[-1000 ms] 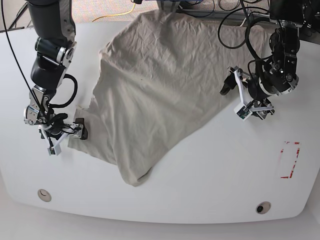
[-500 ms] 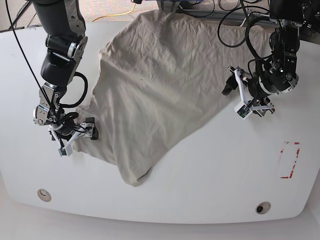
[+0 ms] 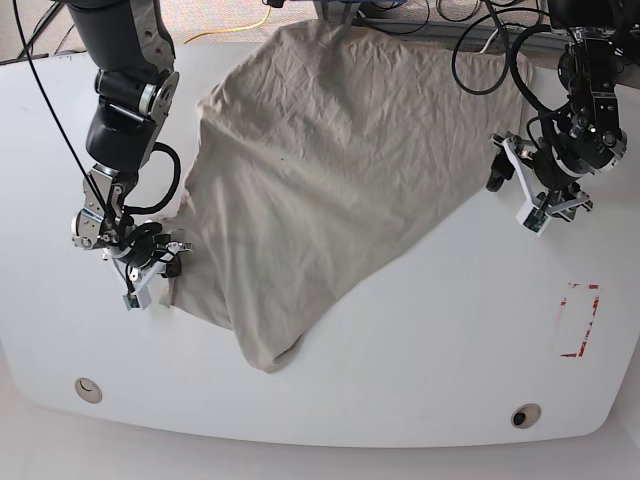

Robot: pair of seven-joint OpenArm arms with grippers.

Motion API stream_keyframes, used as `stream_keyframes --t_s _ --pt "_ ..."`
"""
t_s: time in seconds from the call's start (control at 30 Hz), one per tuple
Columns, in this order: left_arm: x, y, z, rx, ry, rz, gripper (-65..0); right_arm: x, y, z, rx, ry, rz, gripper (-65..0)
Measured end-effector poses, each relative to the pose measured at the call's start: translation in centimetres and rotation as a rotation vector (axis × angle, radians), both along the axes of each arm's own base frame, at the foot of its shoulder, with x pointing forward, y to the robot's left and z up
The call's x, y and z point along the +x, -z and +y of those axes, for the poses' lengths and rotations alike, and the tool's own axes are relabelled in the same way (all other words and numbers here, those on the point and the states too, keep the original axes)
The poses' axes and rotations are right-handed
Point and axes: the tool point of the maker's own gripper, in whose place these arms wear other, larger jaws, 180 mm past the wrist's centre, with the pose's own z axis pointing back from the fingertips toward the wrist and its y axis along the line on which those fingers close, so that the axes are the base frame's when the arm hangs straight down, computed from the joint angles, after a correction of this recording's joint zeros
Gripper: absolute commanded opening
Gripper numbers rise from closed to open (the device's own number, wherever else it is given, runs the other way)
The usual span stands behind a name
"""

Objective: Layout the t-shirt on the table in an organized manner, then fold the t-shirt properly
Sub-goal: 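Grasp the shirt's corner with the left gripper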

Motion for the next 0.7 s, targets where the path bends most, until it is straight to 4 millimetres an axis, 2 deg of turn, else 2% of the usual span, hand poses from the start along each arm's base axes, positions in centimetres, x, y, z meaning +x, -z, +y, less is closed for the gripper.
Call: stream_keyframes --t_s 0.13,0.23,0.33,0.7 --pt "-0.2 -0.7 2.1 -0.038 -0.108 -0.041 -24.6 0.0 0.0 0.2 0.006 -0.002 -0.002 -65.0" --pt "-1.6 -0.1 3.0 -0.019 -0.103 -0.016 -24.4 0.0 0.0 0.1 0.005 -0.001 -0.001 -65.0" --pt "-2.9 0.7 3.0 -0.004 -0.062 0.021 -24.3 0.0 0.0 0.2 0.006 -0.002 0.0 -65.0" --pt "-7.1 3.4 3.9 -0.006 -0.144 0.159 -24.2 0.0 0.0 0.2 0.007 -0.002 -0.001 -65.0"
